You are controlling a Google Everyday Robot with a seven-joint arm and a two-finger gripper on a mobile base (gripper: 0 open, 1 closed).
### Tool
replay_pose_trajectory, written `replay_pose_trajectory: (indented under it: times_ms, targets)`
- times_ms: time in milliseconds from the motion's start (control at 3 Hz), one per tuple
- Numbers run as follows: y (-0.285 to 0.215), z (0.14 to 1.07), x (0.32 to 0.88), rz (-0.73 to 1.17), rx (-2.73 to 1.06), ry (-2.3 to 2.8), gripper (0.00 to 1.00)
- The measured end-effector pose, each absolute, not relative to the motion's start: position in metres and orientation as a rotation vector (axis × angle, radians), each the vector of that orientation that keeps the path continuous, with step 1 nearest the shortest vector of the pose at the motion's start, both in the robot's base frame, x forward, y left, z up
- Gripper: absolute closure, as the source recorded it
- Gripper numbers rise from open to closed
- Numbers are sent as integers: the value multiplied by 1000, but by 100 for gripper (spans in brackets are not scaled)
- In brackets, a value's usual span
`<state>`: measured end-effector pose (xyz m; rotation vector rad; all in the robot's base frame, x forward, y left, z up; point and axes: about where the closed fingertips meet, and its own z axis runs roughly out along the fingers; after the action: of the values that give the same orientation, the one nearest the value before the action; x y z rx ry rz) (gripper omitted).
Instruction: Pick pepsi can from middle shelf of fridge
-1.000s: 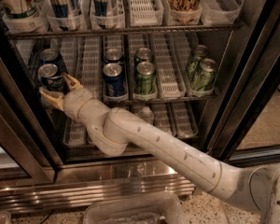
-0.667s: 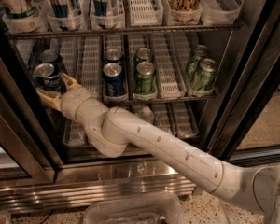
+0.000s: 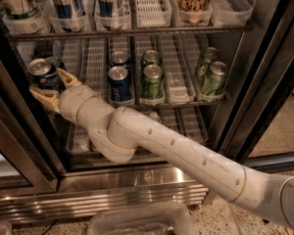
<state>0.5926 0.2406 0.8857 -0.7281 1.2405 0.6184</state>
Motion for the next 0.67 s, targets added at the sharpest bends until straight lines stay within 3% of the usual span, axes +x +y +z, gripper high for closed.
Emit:
replay_pose_trajectory:
  times_ms: [667]
  targets:
    - [227, 895, 579, 635, -777, 1215, 100]
